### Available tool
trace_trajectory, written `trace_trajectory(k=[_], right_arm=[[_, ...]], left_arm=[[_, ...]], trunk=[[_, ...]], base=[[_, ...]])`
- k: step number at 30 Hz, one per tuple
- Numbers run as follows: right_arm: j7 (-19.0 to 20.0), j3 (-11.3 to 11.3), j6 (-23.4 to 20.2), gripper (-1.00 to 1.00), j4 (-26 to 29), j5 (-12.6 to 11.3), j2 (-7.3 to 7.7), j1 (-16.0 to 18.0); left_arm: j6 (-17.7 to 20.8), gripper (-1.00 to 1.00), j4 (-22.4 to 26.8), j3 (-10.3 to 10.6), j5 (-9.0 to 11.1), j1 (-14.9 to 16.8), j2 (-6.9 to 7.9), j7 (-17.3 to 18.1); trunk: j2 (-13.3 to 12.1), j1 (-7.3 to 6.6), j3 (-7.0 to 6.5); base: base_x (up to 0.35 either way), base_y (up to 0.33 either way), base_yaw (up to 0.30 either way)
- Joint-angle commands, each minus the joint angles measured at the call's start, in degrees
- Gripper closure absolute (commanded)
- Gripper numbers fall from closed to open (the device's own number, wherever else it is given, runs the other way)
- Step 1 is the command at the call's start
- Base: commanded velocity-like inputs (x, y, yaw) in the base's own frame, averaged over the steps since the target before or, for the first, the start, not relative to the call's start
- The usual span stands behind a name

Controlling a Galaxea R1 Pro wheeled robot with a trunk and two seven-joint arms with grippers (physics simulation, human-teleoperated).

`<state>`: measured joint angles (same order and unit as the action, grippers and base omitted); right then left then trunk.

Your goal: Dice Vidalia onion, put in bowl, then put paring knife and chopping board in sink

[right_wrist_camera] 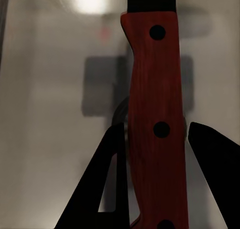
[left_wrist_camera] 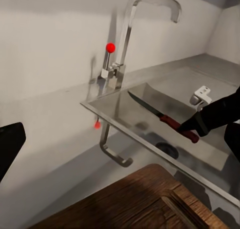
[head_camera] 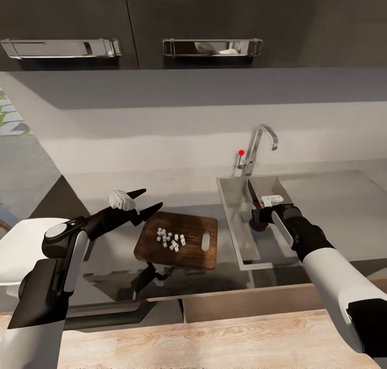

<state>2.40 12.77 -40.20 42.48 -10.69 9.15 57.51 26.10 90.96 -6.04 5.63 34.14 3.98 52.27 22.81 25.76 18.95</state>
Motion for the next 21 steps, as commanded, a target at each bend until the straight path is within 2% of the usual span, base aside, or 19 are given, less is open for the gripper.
trace_trajectory(k=[1,14,15,18,21], right_arm=[[-0.1,0.2,-0.2,1.0,0.1,-0.3,0.07,0.1],[-0.2,0.2,-0.3,1.0,0.1,-0.3,0.09,0.1],[-0.2,0.0,-0.3,1.0,0.1,-0.2,0.15,0.1],[-0.4,-3.0,-0.4,1.0,0.1,-0.2,0.23,0.1],[-0.5,-4.2,-0.4,1.0,0.1,-0.2,0.25,0.1]], left_arm=[[0.5,-1.0,0.0,0.0,0.3,0.0,-0.01,0.1],[0.5,-1.0,0.0,0.0,0.3,0.0,0.0,0.1],[0.5,-1.0,0.0,0.0,0.3,0.0,0.02,0.1],[0.5,-1.0,0.0,-0.1,0.3,0.0,0.06,0.1],[0.5,-1.0,0.0,-0.1,0.3,0.0,0.12,0.1]], trunk=[[0.1,0.03,0.2],[0.1,0.03,1.25],[0.1,0.03,1.31],[0.1,0.03,1.47],[0.1,0.03,1.63]], base=[[0.0,0.0,0.0],[0.0,0.0,0.0],[0.0,0.0,0.0],[0.0,0.0,0.0],[0.0,0.0,0.0]])
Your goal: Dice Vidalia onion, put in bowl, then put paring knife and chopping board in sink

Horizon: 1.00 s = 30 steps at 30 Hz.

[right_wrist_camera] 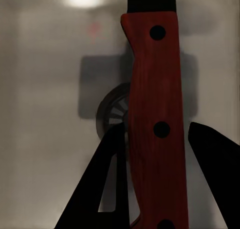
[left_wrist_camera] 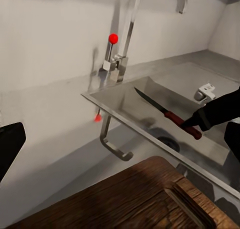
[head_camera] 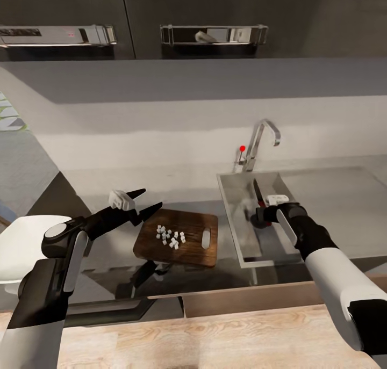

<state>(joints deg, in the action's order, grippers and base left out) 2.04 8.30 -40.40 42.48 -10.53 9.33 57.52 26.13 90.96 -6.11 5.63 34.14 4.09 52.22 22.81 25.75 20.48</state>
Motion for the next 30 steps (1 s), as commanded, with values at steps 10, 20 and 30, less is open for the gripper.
trace_trajectory(k=[10,20,30], right_arm=[[-0.2,-0.2,-0.3,1.0,0.1,-0.4,0.08,0.0],[-0.1,-0.2,-0.3,1.0,0.1,-0.4,0.08,0.0],[-0.1,-0.2,-0.3,1.0,0.1,-0.4,0.08,0.0]], left_arm=[[0.5,-1.0,0.0,0.0,0.3,0.0,0.01,0.1],[0.5,-1.0,0.0,0.0,0.3,0.0,-0.04,0.1],[0.5,-1.0,0.0,0.0,0.3,0.0,-0.04,0.1]], trunk=[[0.1,0.03,0.6],[0.1,0.03,1.09],[0.1,0.03,1.58]], base=[[0.0,0.0,0.0],[0.0,0.0,0.0],[0.0,0.0,0.0]])
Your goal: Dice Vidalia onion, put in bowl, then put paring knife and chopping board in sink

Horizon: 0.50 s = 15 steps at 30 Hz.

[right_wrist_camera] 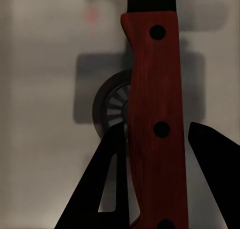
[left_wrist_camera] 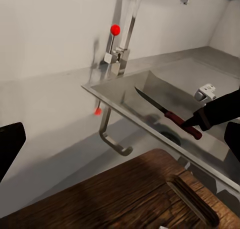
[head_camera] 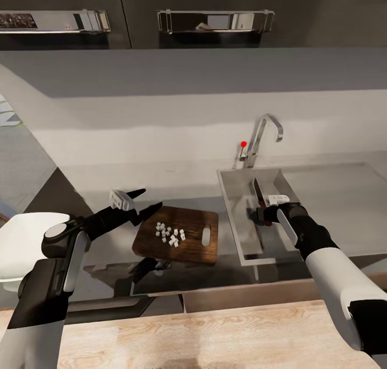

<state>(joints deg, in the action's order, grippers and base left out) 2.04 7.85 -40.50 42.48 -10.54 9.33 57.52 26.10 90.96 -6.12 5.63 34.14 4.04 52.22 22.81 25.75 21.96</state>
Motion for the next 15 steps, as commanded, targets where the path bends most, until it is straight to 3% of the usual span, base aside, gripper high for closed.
trace_trajectory(k=[1,15], right_arm=[[-0.1,0.2,-0.2,1.0,0.0,-0.4,0.07,0.0],[-0.1,0.2,-0.3,1.0,0.1,-0.4,0.07,0.0]], left_arm=[[0.5,-1.0,0.0,0.0,0.3,0.0,0.0,0.1],[0.5,-1.0,0.0,0.0,0.3,0.0,0.01,0.1]], trunk=[[0.1,0.03,0.15],[0.1,0.03,0.71]], base=[[0.0,0.0,0.0],[0.0,0.0,0.0]])
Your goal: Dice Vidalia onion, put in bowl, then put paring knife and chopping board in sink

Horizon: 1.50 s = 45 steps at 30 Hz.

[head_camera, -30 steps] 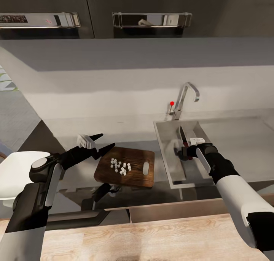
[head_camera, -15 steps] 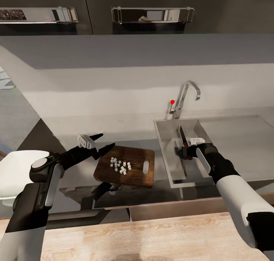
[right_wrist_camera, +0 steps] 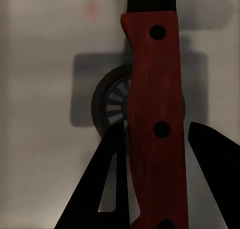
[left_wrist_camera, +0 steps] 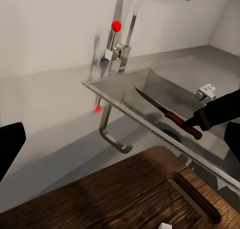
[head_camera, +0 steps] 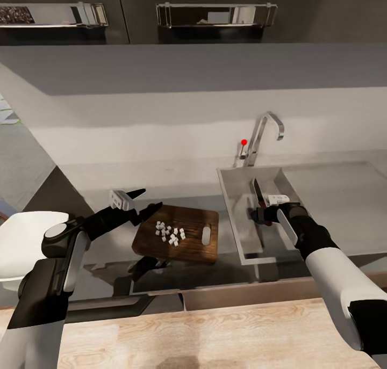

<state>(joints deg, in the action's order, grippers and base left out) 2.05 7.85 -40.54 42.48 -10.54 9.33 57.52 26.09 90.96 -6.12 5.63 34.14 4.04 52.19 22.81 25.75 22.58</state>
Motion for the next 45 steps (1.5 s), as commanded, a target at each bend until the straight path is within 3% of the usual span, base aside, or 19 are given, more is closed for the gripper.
trace_trajectory(k=[1,12,45], right_arm=[[-0.1,0.2,-0.2,1.0,0.1,-0.4,0.07,0.0],[-0.2,0.5,-0.3,1.0,0.0,-0.4,0.07,0.0],[-0.2,0.5,-0.5,1.0,-0.6,-0.3,0.07,-0.1]], left_arm=[[0.5,-1.0,0.0,0.0,0.3,0.0,0.0,0.1],[0.5,-1.0,0.0,0.0,0.3,0.0,0.0,0.1],[0.5,-1.0,0.0,0.0,0.3,0.0,0.0,0.1]], trunk=[[0.1,0.03,0.14],[0.1,0.03,0.71],[0.1,0.03,0.75]], base=[[0.0,0.0,0.0],[0.0,0.0,0.0],[0.0,0.0,0.0]])
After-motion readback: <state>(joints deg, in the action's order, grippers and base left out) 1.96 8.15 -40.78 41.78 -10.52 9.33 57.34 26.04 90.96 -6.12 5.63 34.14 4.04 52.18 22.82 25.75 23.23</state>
